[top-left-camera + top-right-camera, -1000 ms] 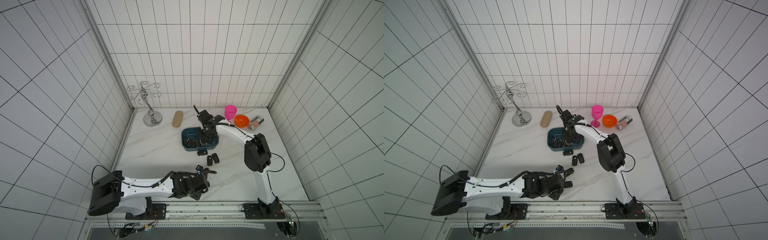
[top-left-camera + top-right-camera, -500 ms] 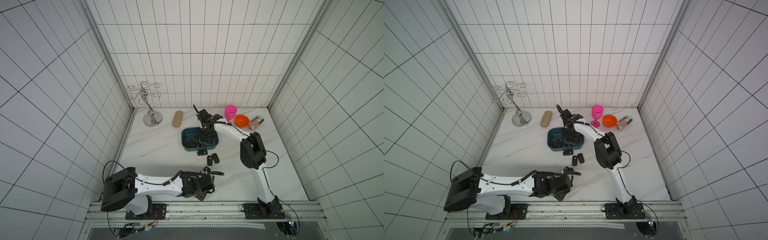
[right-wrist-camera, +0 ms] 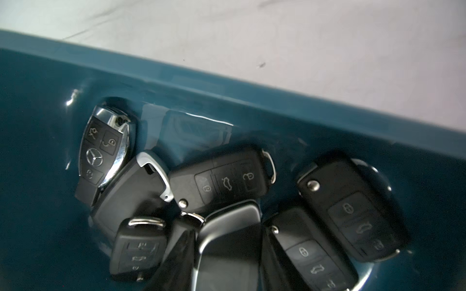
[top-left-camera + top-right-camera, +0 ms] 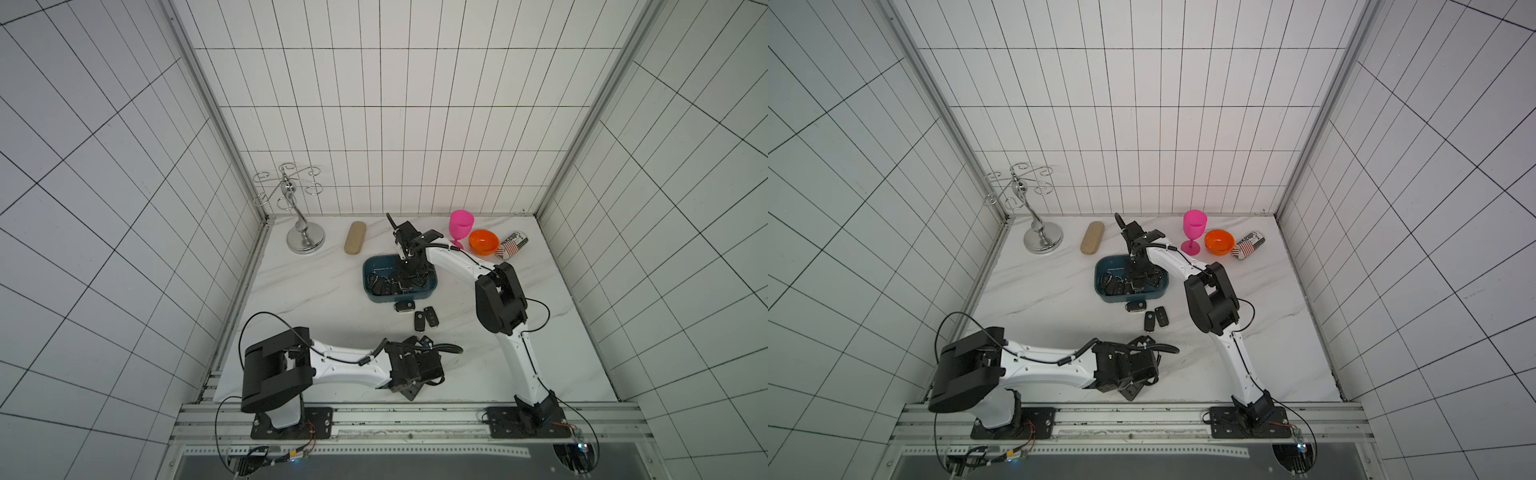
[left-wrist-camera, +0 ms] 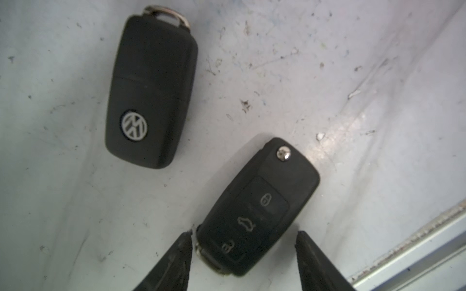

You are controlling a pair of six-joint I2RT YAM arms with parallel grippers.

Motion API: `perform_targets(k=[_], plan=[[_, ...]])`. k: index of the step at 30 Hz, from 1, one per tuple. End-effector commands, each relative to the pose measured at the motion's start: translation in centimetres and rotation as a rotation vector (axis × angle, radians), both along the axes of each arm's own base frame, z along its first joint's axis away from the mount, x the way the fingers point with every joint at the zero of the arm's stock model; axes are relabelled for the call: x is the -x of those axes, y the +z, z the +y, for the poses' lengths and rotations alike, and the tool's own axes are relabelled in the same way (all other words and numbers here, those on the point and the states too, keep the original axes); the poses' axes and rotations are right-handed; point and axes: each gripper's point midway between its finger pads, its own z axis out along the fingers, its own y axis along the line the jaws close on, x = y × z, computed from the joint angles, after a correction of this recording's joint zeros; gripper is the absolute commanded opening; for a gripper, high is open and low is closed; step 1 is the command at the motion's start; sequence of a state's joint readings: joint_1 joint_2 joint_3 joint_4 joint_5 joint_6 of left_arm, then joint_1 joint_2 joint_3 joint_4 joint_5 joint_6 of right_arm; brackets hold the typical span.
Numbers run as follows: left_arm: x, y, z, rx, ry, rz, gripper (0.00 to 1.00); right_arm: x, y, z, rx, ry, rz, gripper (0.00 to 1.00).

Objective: Place the car key into the storage box
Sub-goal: Place the car key in the storage box.

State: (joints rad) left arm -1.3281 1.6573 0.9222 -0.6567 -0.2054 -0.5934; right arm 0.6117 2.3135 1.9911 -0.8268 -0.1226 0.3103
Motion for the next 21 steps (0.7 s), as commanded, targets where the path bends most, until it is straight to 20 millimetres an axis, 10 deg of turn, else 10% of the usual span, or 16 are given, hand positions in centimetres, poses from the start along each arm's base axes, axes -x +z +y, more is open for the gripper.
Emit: perform_targets(k=[1,21], plan=[[-1.1,0.5,-0.7,0.015,0.016,-0.034,0.64,-0.5,0.8,0.1,-0.012,0.011,-0.001,0.43],[-1.4,0.3,-3.1,0.065,-0.057,0.007,0.63,-0.6,-0.8,0.1,-0.019,0.011,0.053,0.51]])
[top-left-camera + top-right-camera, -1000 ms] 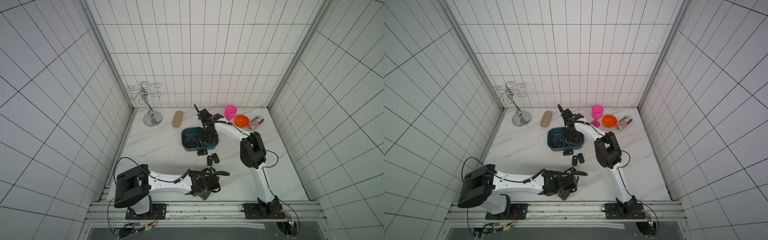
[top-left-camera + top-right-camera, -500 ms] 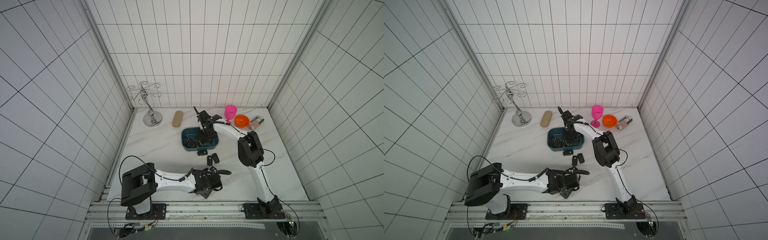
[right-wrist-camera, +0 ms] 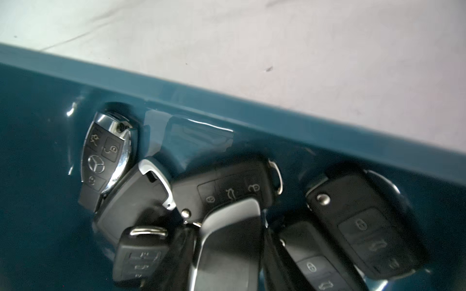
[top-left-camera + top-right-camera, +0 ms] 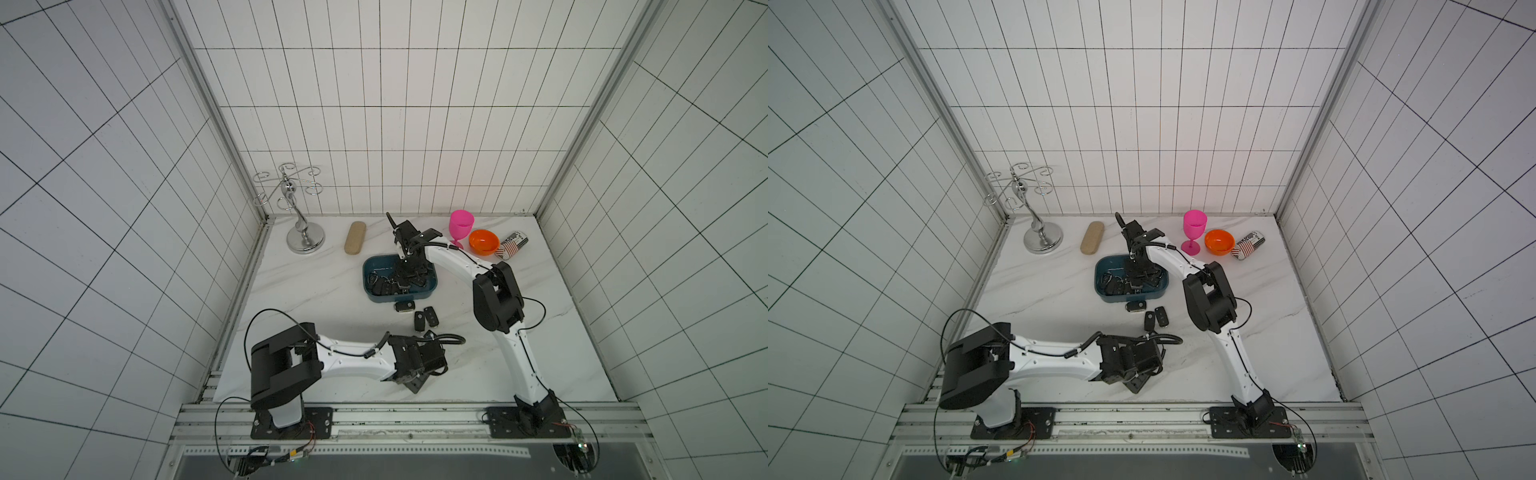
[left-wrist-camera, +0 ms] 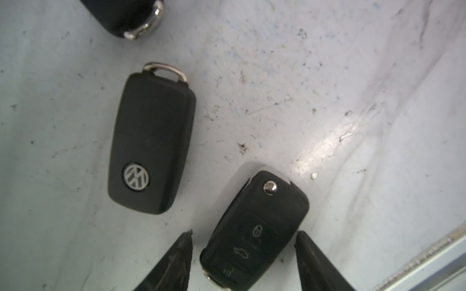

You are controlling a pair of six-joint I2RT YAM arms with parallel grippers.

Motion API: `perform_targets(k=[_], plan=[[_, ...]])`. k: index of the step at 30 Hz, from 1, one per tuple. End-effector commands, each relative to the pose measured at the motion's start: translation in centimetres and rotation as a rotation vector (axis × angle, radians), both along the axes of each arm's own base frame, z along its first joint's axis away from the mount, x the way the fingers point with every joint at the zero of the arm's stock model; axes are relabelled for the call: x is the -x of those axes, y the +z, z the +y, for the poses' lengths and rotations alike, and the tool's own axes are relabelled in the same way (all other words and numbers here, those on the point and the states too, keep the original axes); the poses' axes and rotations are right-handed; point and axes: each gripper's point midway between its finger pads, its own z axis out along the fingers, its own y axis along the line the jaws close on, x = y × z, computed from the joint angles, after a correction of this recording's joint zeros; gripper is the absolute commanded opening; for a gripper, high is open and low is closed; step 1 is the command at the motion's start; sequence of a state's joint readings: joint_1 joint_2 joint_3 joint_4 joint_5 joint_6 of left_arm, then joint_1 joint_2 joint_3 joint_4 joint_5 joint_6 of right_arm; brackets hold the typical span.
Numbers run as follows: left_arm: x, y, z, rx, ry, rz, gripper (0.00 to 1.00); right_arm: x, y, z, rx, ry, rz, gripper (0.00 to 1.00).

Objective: Place the car key into the storage box
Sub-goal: Place the car key in the storage box, then pick up the car key from the center of the board.

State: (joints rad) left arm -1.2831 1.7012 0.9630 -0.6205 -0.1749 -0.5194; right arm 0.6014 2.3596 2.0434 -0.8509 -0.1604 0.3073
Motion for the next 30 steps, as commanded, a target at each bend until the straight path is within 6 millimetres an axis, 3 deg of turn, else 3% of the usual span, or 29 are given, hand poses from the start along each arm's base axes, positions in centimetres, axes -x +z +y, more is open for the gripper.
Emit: perform_targets(k=[1,17,26,30], plan=[[0.1,0.4,-1.7,0.046,-0.025,0.004,0.63,-0.1,-0.1,-0.3,0.001,0.009,0.022,0.52],[0.9,-0.5,-1.1,0.052,-0.004,0.045,0.49,0.0,1.7,-0.3,-0.019,0.019,-0.007,0.81],[1.3,-0.5,-0.6,0.065,0.014,0.066,0.29,0.8,2.8,0.2,-0.07,0.042,-0.001,0.99],[1.4,-0.3,-0.3,0.072,0.032,0.068,0.2,0.7,3.9,0.5,-0.091,0.044,-0.025,0.99]])
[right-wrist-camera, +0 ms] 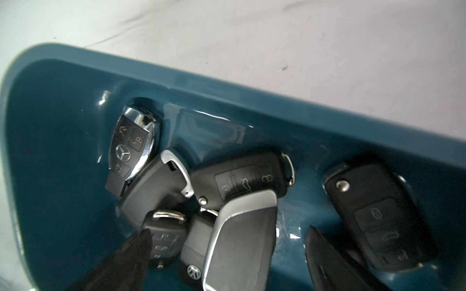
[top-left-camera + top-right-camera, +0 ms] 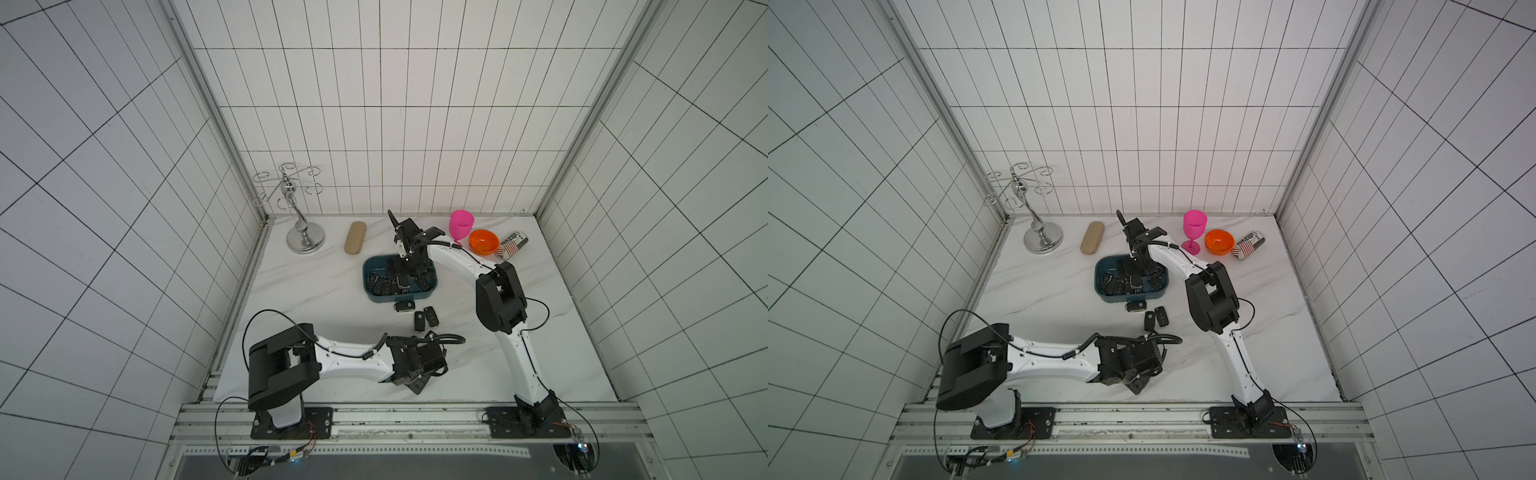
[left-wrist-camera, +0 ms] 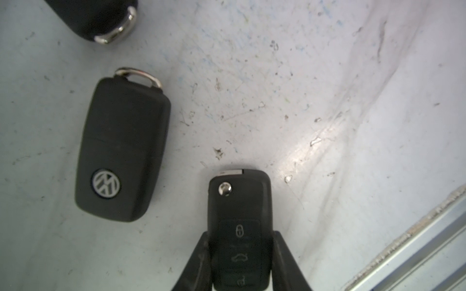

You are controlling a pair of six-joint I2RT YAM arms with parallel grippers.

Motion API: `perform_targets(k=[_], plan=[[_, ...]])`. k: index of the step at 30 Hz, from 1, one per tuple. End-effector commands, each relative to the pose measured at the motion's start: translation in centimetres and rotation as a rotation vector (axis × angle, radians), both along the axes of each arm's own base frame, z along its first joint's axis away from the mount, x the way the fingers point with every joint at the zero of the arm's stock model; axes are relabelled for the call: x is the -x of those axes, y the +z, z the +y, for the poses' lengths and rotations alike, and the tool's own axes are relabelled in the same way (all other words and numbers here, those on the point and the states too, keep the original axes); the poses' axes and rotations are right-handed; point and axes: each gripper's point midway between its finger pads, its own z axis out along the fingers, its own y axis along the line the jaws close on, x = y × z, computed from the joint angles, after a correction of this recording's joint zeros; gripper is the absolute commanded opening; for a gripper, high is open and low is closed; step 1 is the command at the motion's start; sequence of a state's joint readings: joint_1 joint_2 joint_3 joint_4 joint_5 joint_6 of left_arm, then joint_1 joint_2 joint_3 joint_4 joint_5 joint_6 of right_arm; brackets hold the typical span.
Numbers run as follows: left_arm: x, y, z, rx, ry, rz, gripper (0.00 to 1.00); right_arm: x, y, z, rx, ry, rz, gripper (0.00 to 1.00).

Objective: Place the car key into the storage box
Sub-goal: Pick up the car key from the center of the board.

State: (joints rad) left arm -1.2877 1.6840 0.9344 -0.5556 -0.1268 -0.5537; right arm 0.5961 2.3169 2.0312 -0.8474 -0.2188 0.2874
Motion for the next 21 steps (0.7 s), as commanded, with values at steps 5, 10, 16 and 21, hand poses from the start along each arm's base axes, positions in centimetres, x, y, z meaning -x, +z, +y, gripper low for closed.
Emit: perform_targets(k=[5,10,16,21], plan=[[0.8,0.5,1.1,0.013,0.024,0.033,0.06,0.0,3.3,-0.2,-0.043,0.003,-0.048,0.99],[0.4,2.1,2.2,0.007,0.047,0.002,0.01,0.0,5.4,-1.5,-0.053,-0.025,-0.11,0.99],[-2.8,7.5,4.0,0.071,0.147,-0.059,0.01,0.6,8.4,-6.2,-0.031,-0.129,-0.185,0.99],[-8.5,12.3,6.0,0.167,0.27,-0.088,0.03,2.6,8.2,-9.8,0.017,-0.193,-0.197,0.99]])
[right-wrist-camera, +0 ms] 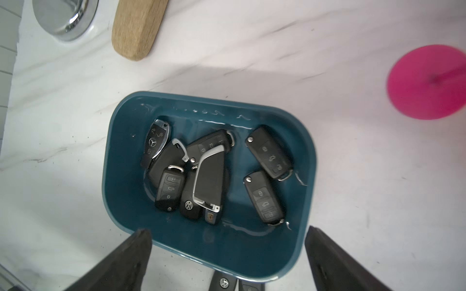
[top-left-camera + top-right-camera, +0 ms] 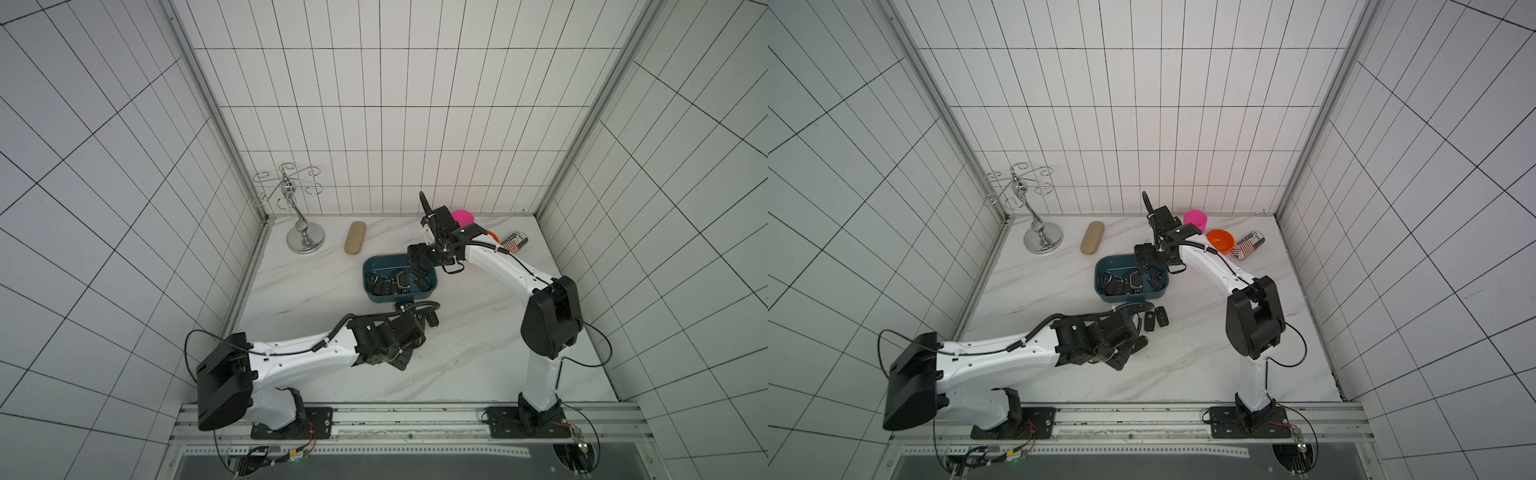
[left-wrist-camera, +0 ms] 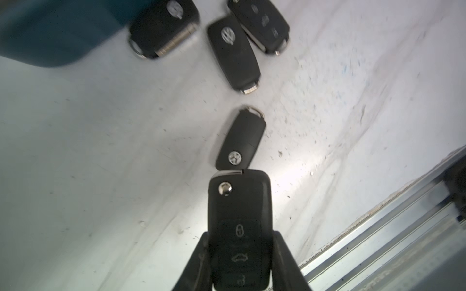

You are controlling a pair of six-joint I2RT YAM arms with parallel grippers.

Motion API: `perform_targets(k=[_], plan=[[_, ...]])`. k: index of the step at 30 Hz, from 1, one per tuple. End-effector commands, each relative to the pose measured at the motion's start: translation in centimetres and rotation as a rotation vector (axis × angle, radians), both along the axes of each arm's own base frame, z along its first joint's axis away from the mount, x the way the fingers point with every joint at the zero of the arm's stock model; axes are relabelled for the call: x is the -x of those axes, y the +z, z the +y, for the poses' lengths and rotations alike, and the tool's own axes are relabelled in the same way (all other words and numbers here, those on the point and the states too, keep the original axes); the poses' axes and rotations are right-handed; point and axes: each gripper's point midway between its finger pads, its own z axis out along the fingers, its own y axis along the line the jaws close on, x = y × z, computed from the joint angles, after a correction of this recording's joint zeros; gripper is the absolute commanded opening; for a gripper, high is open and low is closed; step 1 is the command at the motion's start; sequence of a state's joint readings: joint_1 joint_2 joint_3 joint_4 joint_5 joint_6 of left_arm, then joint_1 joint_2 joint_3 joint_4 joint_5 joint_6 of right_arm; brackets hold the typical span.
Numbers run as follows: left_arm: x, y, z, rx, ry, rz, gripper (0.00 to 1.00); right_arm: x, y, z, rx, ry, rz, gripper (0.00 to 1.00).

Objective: Place the car key into the storage box
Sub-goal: Pick up the car key from the center of the board, then place the car key in the storage box.

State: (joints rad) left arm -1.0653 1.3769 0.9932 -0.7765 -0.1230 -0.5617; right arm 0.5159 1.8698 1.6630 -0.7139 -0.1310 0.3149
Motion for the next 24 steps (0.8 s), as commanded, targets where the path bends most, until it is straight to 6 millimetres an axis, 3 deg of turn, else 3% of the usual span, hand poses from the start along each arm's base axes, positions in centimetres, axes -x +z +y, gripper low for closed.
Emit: perform_targets(k=[1,4,8,14,17,24], plan=[[-4.1,3.5,1.6,0.032,0.068,-0.057,0.03,1.8,-2.0,-3.1,0.077,-0.07,0.027,1.0],[-8.2,5.3,2.6,0.037,0.114,-0.098,0.04,4.3,-3.2,-4.8,0.098,-0.092,0.054,1.0],[-12.1,5.3,3.2,-0.008,0.141,-0.063,0.05,8.2,-4.7,-6.6,0.106,-0.09,0.114,0.98],[-16.1,2.8,2.1,-0.05,0.15,0.002,0.05,13.6,-5.5,-9.6,0.141,-0.091,0.152,0.96],[-17.4,1.2,1.4,-0.072,0.155,0.043,0.05,15.8,-6.3,-10.1,0.141,-0.072,0.21,0.93],[-20.1,-1.6,1.0,-0.098,0.18,0.064,0.06,18.3,-8.9,-9.9,0.163,-0.023,0.28,0.89]])
